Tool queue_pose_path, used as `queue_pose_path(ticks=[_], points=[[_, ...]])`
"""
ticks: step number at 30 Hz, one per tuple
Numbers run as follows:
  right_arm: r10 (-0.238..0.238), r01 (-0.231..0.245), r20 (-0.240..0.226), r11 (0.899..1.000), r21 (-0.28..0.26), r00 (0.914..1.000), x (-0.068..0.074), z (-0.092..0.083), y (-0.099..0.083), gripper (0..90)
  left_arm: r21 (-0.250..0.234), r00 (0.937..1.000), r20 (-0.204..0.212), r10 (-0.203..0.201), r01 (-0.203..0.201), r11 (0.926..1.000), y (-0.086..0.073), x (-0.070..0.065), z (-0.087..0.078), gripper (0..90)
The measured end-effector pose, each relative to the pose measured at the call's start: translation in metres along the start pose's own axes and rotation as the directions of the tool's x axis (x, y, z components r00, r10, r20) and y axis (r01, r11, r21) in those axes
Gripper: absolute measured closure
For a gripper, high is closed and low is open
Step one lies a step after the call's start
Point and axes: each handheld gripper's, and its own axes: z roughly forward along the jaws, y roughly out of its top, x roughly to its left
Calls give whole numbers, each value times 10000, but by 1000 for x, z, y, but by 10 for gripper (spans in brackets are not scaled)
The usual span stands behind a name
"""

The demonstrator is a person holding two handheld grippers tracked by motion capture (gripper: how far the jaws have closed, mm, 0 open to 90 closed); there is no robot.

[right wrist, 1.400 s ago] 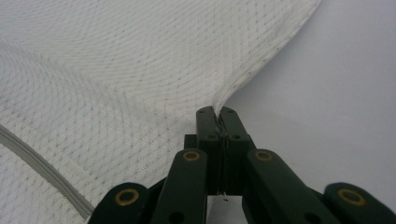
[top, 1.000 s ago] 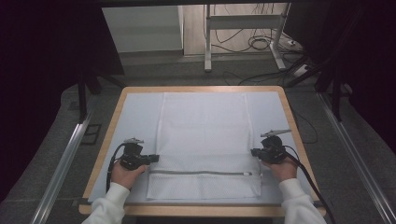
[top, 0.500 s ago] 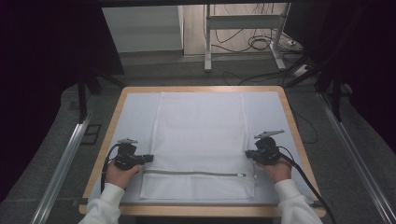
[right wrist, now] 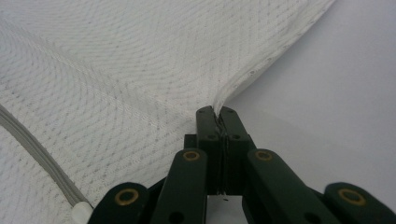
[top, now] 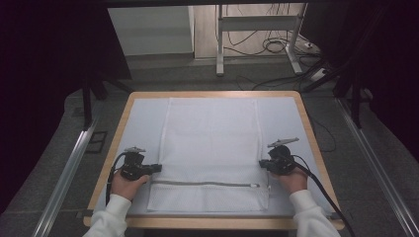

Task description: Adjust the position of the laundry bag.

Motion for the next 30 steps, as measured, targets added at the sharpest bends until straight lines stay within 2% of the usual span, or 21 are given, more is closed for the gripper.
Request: queue_pose_path(ticks=[12, 15, 16, 17, 18, 19, 20, 21, 22, 23, 24, 25, 30], points=[[-139, 139, 107, 9999, 34, 9998, 1, 0, -1, 871, 83, 9999, -94, 40, -39, 10000, -2, 2, 1, 863], [-193, 192, 147, 9998, 21, 9997, 2, 0, -2, 866, -68, 9998, -172, 98, -99, 9999, -2, 2, 0, 824], [-231, 231, 175, 9997, 6, 9996, 2, -1, -2, 849, -98, 9996, -222, 149, -151, 9998, -2, 1, -1, 779], [-266, 266, 228, 9996, -27, 9994, 2, -2, -2, 812, -131, 9991, -355, 235, -240, 9996, -1, 0, -2, 718], [-425, 434, 581, 9989, -152, 9974, 2, -4, -2, 656, -186, 9979, -561, 310, -320, 9993, -1, -1, -3, 558], [-408, 422, 667, 9989, -205, 9969, 1, -5, -2, 595, -409, 9955, -895, 306, -344, 9986, -1, -1, -8, 505], [-332, 351, 720, 9991, -254, 9968, 0, -6, -2, 536, -409, 9955, -895, 306, -344, 9986, -1, -1, -8, 462], [-332, 351, 720, 9991, -254, 9968, 0, -6, -2, 536, -632, 9950, -955, 276, -337, 9974, 0, -1, -12, 462], [-239, 275, 789, 9986, -443, 9966, -2, -9, -1, 454, -891, 9940, -1054, 284, -379, 9953, 1, -2, -16, 414], [-239, 275, 789, 9986, -443, 9966, -2, -9, -1, 454, -1104, 9927, -1178, 252, -383, 9932, 3, -2, -20, 414], [-91, 137, 661, 9975, -693, 9978, -2, -11, -1, 411, -1293, 9912, -1307, 217, -387, 9908, 4, -4, -23, 348], [-45, 98, 641, 9966, -822, 9979, -2, -13, -1, 391, -1450, 9902, -1379, 212, -413, 9886, 5, -5, -26, 328], [-41, 118, 602, 9916, -1288, 9982, -1, -20, -2, 348, -1575, 9915, -1192, 528, -714, 9849, 11, -18, -31, 307]])
